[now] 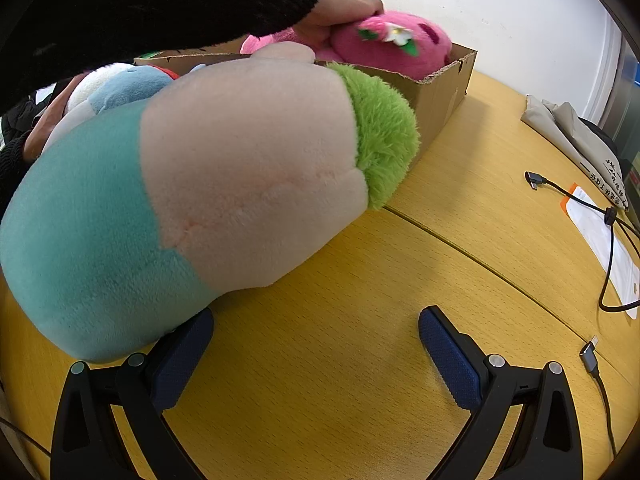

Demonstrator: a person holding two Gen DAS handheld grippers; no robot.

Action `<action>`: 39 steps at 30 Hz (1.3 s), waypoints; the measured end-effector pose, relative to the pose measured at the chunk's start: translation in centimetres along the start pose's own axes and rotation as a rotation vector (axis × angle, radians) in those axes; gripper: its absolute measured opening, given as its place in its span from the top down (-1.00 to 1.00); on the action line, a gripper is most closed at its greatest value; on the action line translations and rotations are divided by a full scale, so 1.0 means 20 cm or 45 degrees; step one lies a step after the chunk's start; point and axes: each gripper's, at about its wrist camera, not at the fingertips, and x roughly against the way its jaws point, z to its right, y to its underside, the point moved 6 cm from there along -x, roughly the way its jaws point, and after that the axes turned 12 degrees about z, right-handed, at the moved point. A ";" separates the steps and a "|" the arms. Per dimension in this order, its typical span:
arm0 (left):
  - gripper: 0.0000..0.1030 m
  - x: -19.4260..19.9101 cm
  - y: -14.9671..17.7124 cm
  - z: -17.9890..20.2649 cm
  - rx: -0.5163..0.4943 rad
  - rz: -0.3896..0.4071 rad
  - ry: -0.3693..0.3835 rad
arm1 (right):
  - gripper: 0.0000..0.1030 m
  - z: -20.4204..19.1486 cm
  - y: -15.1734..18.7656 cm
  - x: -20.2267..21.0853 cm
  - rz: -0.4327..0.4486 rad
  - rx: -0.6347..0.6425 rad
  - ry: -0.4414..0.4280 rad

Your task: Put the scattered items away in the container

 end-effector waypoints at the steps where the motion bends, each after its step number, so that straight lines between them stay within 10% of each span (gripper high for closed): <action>1: -1.00 0.00 0.00 0.00 0.000 0.000 0.000 | -1.00 0.00 0.00 0.00 0.000 0.000 0.000; 39: -1.00 0.00 -0.03 0.01 0.046 0.000 -0.048 | -1.00 -0.01 0.00 0.00 0.000 0.001 -0.002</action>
